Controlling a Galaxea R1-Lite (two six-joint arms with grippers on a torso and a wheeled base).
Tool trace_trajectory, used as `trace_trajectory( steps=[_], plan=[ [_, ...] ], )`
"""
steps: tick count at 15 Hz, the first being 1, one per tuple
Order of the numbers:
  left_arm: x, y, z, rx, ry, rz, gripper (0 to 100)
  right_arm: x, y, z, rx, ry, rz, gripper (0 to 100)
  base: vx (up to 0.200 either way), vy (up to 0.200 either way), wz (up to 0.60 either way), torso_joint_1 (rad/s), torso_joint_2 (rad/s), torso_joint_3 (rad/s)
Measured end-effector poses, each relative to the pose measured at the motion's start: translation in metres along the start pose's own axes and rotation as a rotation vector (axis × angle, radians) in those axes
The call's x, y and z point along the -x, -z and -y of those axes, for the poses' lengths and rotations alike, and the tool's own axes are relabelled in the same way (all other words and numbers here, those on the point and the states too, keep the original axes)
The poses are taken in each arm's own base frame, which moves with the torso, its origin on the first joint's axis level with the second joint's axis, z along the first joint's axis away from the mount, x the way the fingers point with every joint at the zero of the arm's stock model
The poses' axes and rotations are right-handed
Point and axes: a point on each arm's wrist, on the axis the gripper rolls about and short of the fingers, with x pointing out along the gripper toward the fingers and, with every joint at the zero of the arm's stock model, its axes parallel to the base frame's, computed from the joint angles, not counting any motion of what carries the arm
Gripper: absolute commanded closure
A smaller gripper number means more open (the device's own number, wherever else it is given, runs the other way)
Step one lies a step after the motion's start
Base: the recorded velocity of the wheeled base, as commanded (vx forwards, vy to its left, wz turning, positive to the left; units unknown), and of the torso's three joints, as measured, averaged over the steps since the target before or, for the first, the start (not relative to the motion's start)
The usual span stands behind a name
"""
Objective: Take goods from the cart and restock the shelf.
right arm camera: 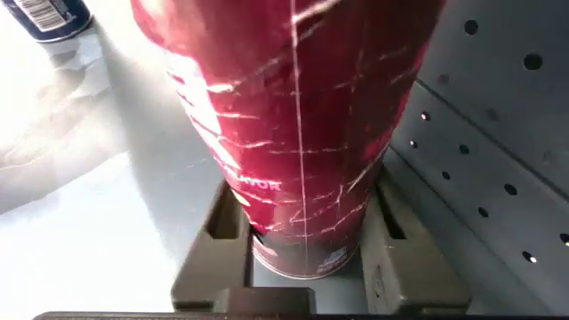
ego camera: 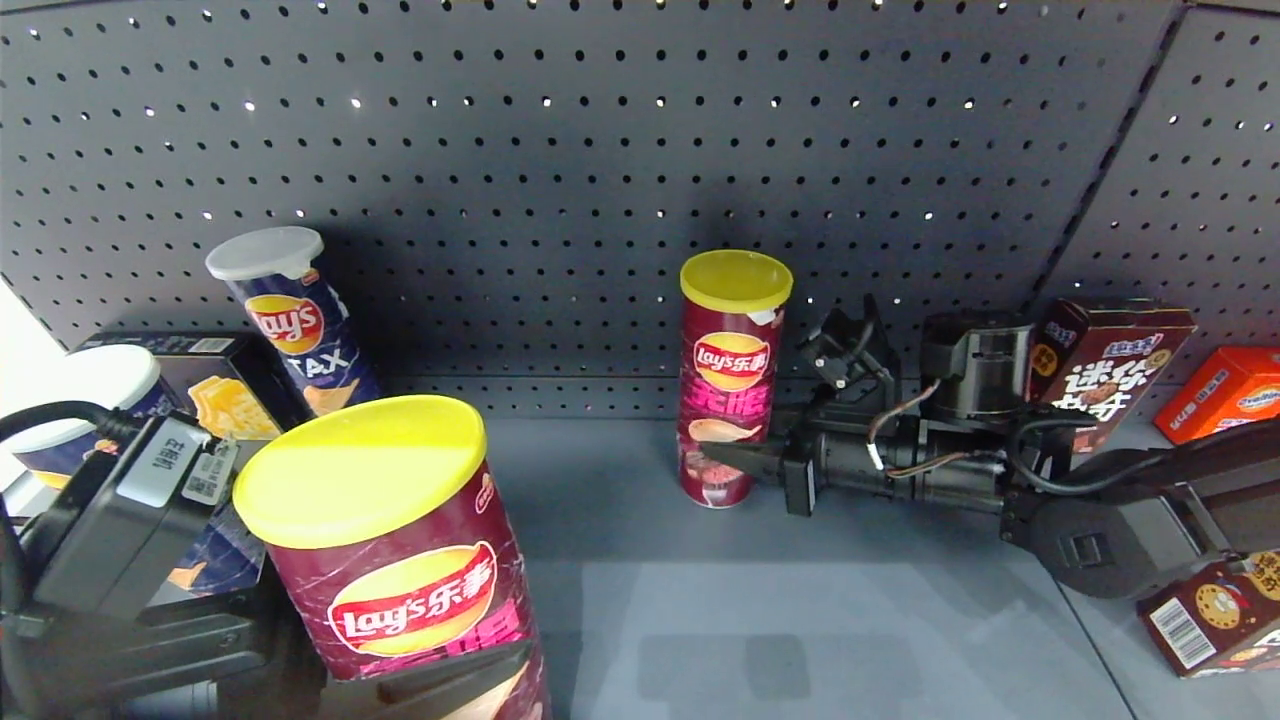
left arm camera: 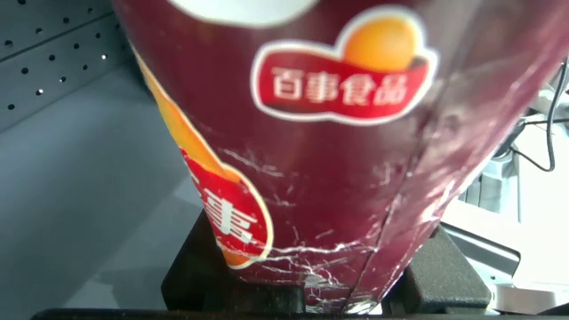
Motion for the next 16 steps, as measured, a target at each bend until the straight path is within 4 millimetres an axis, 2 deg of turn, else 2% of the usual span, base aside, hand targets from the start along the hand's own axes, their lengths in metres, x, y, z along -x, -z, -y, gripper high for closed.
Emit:
trace_trajectory(
  steps=[5,12,16],
  plan=[
    [0.000,0.000,0.000,0.001,0.000,-0.002,100,0.011,-0.001,-0.011,-0.007,-0.016,-0.012,100,0.000,0.000,0.00,0.000,0.00,0.000],
    [-0.002,-0.002,-0.001,-0.002,0.001,0.002,100,0.046,-0.026,-0.051,0.013,-0.071,0.050,100,0.000,0.000,0.00,0.000,0.00,0.000],
    [-0.002,-0.003,-0.002,-0.004,-0.007,0.006,100,0.067,-0.021,-0.075,0.018,-0.118,0.045,100,0.000,0.000,0.00,0.000,0.00,0.000]
  ],
)
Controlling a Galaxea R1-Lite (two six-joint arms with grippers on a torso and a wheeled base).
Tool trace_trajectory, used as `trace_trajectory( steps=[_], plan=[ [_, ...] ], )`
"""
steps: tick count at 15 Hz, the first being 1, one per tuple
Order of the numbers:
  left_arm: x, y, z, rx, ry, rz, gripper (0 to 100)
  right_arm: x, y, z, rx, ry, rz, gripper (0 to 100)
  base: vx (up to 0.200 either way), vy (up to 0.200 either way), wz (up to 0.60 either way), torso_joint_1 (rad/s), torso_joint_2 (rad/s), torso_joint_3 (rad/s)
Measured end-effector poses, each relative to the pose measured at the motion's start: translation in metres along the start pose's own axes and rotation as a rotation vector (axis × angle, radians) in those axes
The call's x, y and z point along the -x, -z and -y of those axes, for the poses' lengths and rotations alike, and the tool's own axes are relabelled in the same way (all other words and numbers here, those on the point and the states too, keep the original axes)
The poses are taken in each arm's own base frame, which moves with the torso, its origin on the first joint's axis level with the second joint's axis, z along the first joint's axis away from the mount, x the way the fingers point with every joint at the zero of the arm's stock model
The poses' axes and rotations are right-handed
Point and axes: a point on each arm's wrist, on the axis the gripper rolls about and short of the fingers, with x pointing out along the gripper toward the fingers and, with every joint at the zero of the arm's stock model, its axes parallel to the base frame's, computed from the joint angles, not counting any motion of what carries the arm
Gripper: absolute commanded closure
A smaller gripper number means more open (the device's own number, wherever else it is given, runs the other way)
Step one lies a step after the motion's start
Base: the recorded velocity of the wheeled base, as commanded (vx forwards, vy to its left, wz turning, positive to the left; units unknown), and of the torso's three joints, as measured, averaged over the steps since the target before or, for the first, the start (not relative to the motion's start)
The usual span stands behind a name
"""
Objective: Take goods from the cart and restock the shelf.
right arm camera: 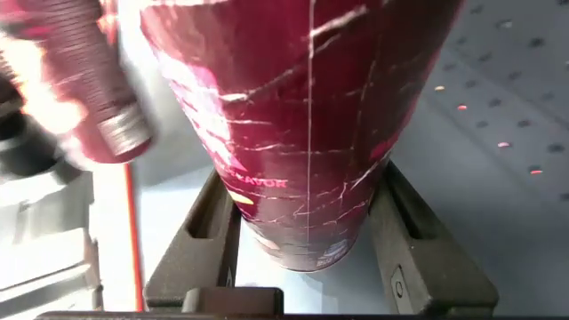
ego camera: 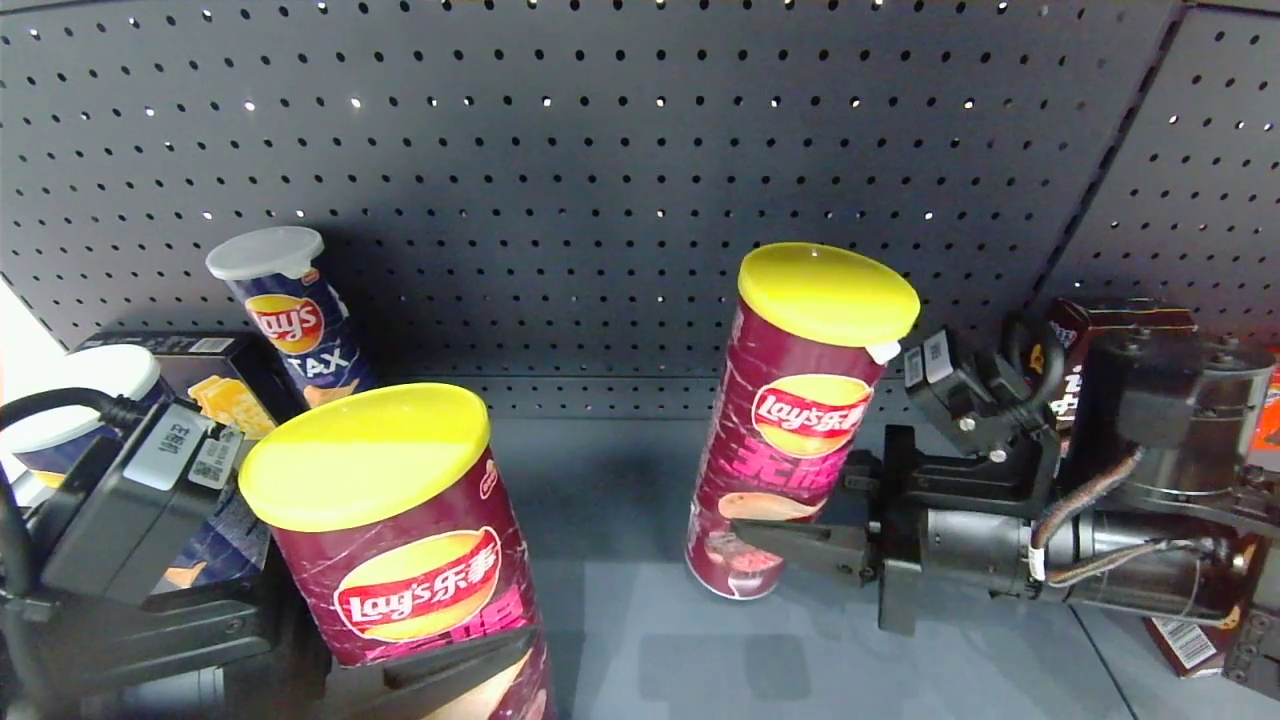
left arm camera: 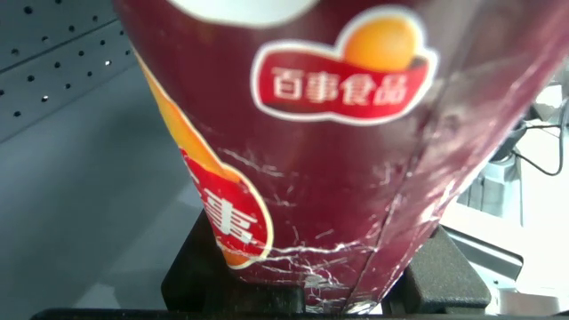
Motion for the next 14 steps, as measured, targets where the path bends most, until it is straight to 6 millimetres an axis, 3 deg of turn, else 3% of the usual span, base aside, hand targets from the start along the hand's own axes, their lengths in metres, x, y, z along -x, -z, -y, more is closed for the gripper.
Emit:
trace_trajectory(
  steps=[4,14],
  plan=[
    [0.000,0.001,0.000,0.002,0.004,-0.003,100,0.012,0.011,-0.023,-0.001,-0.036,-0.029,100,0.000,0.000,0.00,0.000,0.00,0.000],
    [-0.005,0.001,-0.003,0.010,0.006,-0.015,100,0.020,0.039,-0.038,-0.008,-0.062,-0.053,100,0.000,0.000,0.00,0.000,0.00,0.000]
  ],
)
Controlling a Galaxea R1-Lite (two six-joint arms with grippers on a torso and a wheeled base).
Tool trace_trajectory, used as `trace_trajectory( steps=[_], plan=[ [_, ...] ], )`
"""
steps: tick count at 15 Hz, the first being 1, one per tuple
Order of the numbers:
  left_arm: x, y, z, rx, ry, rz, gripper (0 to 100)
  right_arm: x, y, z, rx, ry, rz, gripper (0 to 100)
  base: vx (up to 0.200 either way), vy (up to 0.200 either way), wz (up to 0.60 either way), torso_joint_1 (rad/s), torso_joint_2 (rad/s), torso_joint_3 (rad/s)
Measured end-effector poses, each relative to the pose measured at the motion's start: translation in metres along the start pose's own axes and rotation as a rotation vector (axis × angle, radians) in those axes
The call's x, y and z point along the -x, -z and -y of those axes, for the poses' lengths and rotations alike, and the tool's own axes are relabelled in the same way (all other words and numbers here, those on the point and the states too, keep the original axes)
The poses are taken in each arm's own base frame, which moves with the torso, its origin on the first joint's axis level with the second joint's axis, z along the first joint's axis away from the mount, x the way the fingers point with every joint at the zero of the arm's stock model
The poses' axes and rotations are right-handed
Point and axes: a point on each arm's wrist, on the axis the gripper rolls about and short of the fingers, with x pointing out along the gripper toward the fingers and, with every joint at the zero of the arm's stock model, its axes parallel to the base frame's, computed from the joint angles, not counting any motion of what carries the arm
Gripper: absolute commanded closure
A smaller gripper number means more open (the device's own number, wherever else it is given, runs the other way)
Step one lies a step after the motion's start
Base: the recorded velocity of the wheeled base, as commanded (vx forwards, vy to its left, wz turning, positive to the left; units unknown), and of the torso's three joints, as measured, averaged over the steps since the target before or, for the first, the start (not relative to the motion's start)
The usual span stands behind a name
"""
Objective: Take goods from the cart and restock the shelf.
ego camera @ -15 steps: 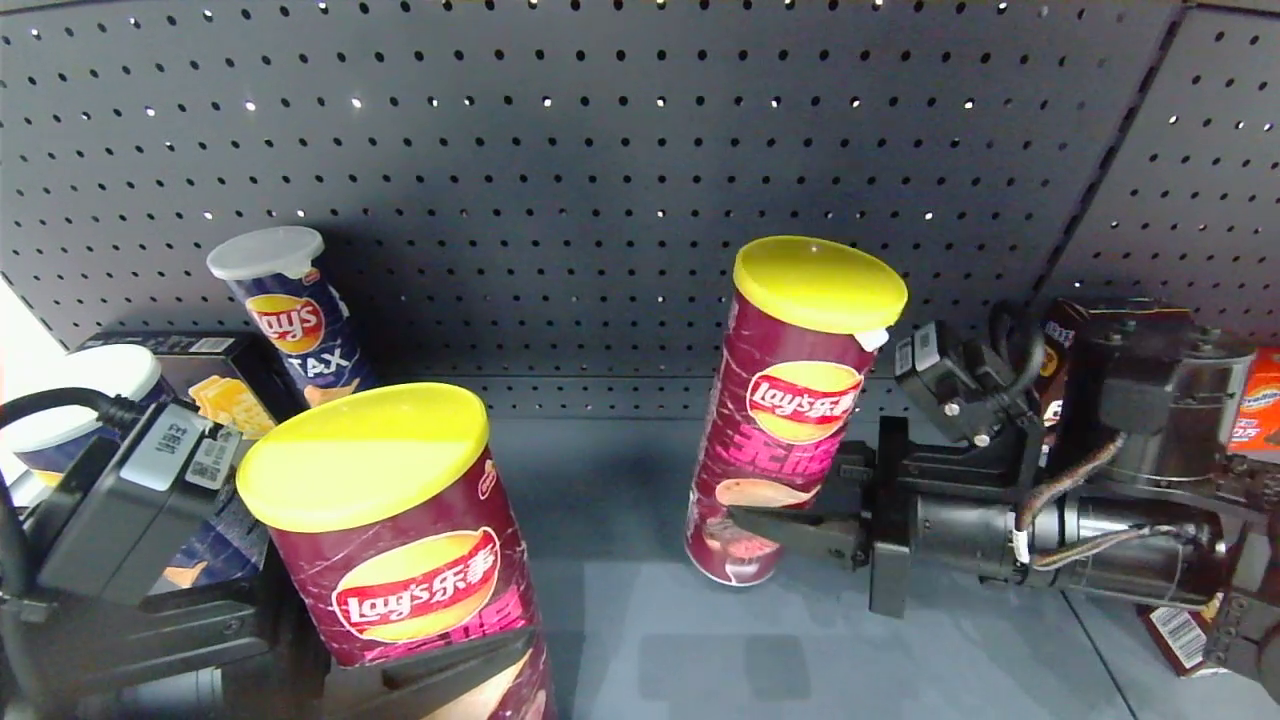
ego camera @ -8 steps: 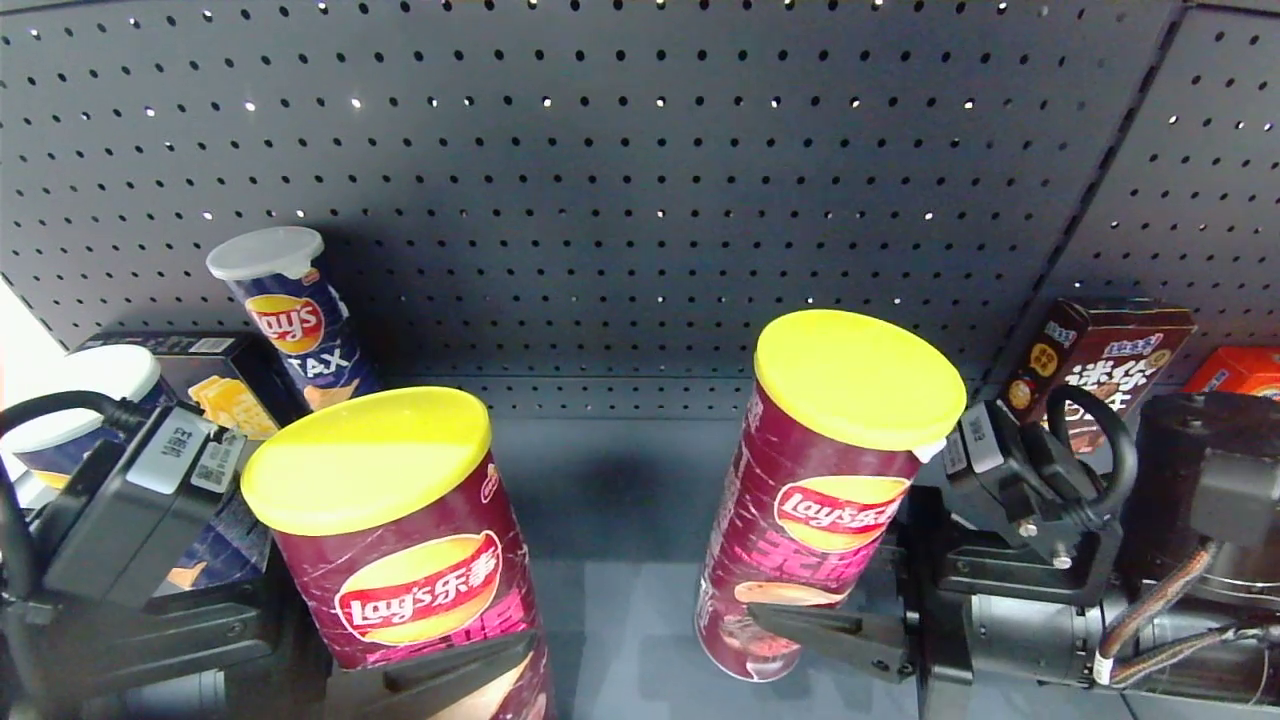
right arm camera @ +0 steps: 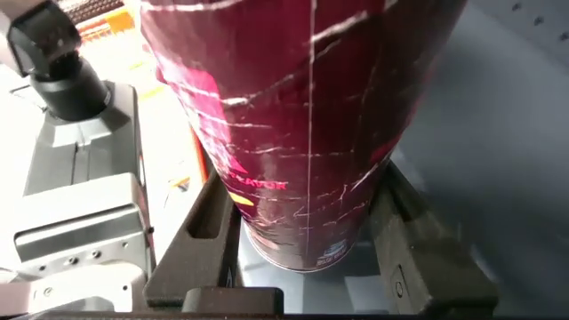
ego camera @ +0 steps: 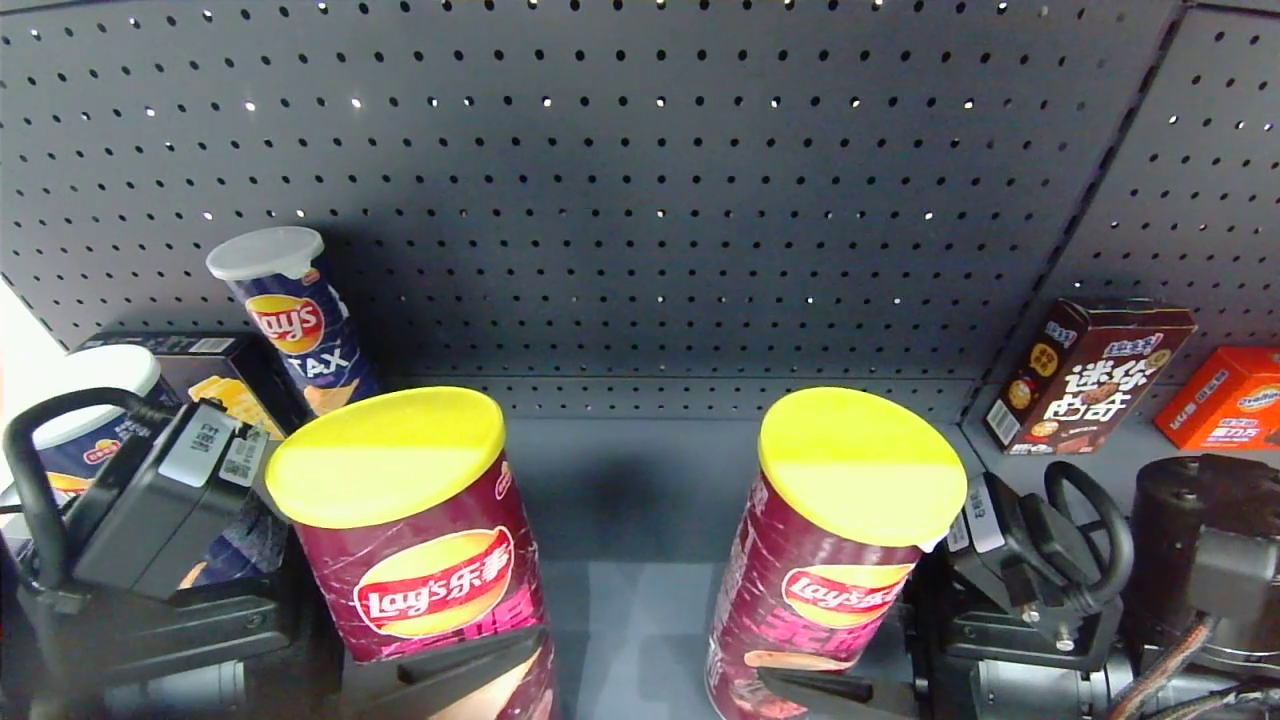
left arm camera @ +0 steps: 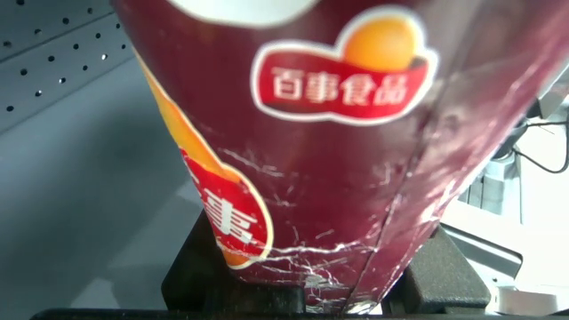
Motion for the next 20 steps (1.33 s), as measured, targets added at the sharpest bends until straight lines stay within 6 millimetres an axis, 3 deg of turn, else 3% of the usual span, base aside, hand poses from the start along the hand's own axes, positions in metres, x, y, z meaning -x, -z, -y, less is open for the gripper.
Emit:
trace_trajectory(
  steps=[13,14,20],
  plan=[
    [-0.006,0.001,-0.004,0.011,-0.001,-0.017,100,-0.021,0.011,0.009,0.003,-0.002,-0.010,100,0.000,0.000,0.00,0.000,0.00,0.000],
    [-0.006,0.001,-0.004,0.010,-0.001,-0.018,100,-0.021,0.012,0.008,0.002,-0.002,-0.012,0,0.000,0.000,0.00,0.000,0.00,0.000],
    [-0.006,0.002,-0.004,0.011,0.000,-0.019,100,-0.008,0.013,0.002,0.002,0.001,-0.010,0,0.000,0.000,0.00,0.000,0.00,0.000]
  ],
)
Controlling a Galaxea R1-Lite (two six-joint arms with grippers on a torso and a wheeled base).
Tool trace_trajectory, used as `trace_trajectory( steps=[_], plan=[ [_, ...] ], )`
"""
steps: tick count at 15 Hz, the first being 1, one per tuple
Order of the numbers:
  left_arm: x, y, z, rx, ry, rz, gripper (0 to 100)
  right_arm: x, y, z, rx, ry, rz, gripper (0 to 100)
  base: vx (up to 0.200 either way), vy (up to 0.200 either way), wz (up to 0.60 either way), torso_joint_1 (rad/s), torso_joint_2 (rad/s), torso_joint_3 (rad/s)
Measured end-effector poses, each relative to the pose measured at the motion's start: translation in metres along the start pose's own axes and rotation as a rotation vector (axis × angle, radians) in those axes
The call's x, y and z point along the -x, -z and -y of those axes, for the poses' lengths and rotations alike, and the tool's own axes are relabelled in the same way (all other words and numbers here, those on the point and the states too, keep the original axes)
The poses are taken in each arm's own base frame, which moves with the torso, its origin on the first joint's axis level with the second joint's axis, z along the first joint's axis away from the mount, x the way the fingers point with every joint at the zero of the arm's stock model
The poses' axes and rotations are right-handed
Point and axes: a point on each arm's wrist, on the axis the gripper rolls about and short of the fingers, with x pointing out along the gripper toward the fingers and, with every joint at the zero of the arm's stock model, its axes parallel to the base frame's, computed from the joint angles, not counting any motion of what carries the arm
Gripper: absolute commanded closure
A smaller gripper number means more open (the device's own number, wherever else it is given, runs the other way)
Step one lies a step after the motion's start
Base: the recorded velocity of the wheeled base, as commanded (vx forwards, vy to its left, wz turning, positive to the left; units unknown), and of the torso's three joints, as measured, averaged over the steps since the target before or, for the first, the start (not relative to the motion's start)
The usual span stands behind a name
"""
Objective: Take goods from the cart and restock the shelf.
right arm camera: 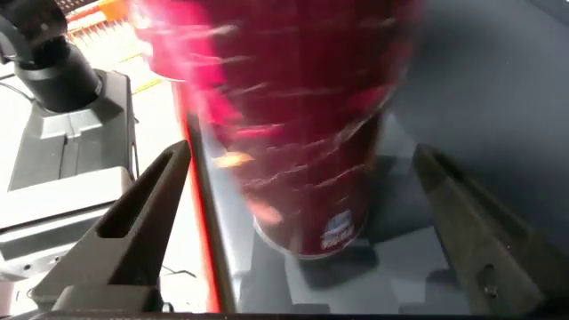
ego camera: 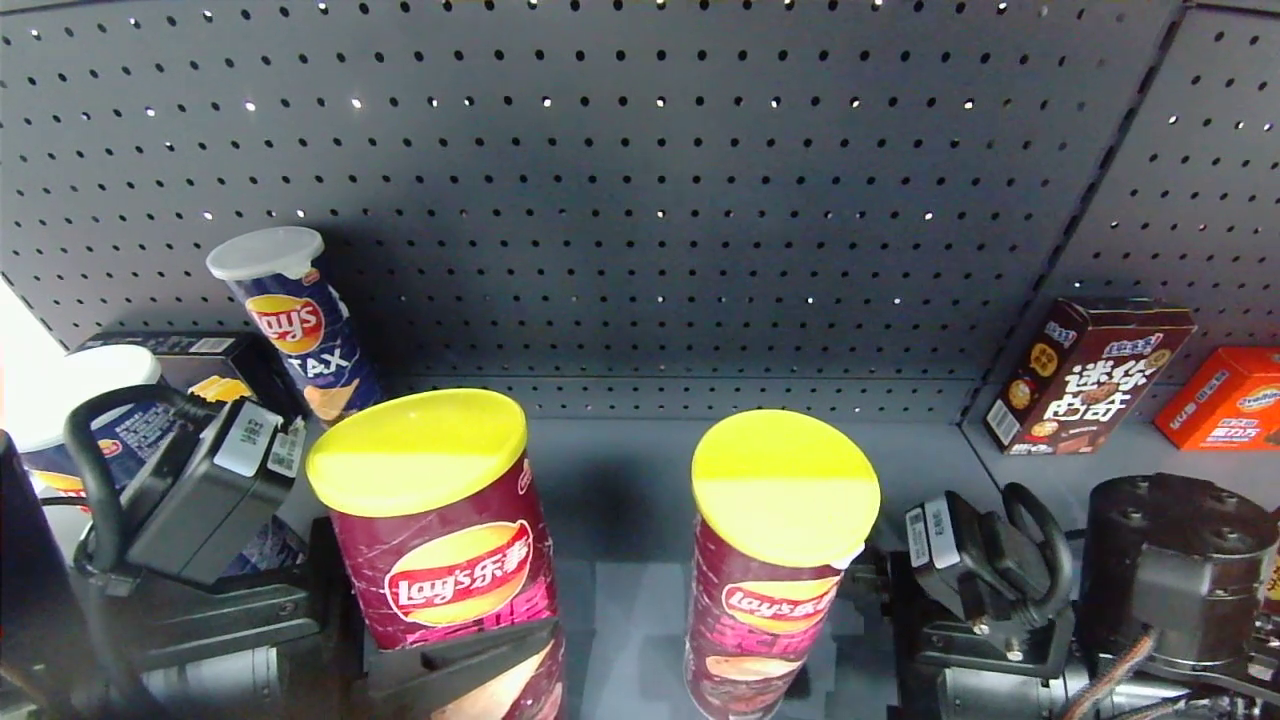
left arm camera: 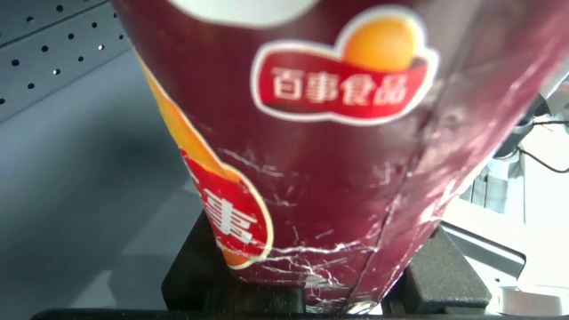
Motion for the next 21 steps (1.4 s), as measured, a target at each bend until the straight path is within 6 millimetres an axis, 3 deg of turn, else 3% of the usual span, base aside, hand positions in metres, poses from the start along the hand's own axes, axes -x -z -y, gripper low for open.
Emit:
trace_trajectory(
  steps=[8,15,21],
  plan=[
    [0.000,0.001,0.001,-0.001,0.001,-0.002,100,0.075,-0.006,-0.033,0.042,0.124,0.090,0,0.000,0.000,0.00,0.000,0.00,0.000],
    [0.000,0.001,0.000,-0.001,-0.004,0.000,100,0.129,0.016,-0.052,0.063,0.281,0.148,0,0.000,0.000,0.00,0.000,0.00,0.000],
    [0.001,0.003,0.000,0.003,-0.009,-0.008,100,0.166,0.052,-0.081,0.011,0.362,0.052,0,0.000,0.000,0.00,0.000,0.00,0.000]
  ],
)
